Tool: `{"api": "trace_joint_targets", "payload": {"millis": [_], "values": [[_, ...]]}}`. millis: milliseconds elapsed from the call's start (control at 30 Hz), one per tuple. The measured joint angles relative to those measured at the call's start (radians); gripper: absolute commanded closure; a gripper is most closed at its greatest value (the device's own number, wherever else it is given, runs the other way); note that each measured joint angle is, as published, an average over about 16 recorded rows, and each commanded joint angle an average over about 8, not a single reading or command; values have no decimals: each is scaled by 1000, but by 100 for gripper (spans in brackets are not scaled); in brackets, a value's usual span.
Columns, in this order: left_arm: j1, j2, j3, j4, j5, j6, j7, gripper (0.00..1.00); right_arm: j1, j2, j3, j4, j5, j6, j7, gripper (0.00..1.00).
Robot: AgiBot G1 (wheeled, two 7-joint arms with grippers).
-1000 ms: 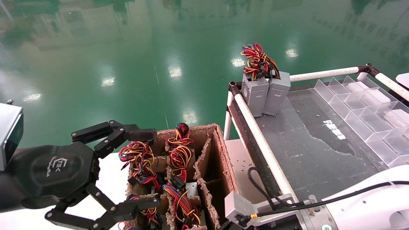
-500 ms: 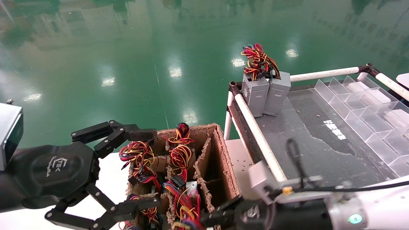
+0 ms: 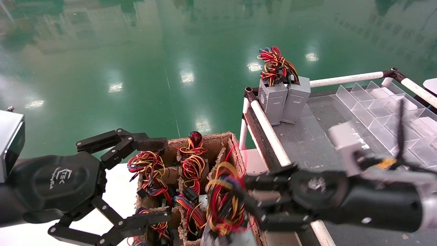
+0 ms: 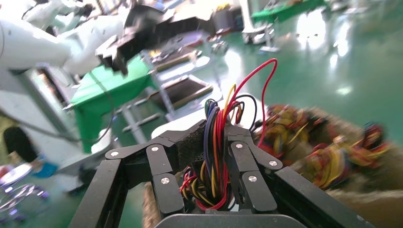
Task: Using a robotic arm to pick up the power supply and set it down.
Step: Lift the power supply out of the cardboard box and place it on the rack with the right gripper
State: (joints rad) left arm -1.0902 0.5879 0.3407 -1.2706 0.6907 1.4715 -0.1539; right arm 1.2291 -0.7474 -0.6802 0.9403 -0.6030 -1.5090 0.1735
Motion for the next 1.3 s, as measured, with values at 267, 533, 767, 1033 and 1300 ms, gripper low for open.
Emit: {"api": "trace_joint_targets", "payload": {"millis": [267, 533, 767, 1033, 1300], "values": [[0, 0, 0, 0, 0, 0, 0, 0, 14, 65, 64, -1, 77, 21, -9, 100], [0, 0, 0, 0, 0, 0, 0, 0, 60, 116, 112, -67, 111, 16, -32, 100], [0, 0, 0, 0, 0, 0, 0, 0, 109, 150, 131, -178, 100, -2, -69, 100], [0, 0, 1, 0, 0, 0, 0, 0, 174, 159, 122, -346, 42, -20, -123, 100], [0, 0, 1, 0, 0, 0, 0, 0, 274, 112, 85, -524, -51, -8, -178, 100]]}}
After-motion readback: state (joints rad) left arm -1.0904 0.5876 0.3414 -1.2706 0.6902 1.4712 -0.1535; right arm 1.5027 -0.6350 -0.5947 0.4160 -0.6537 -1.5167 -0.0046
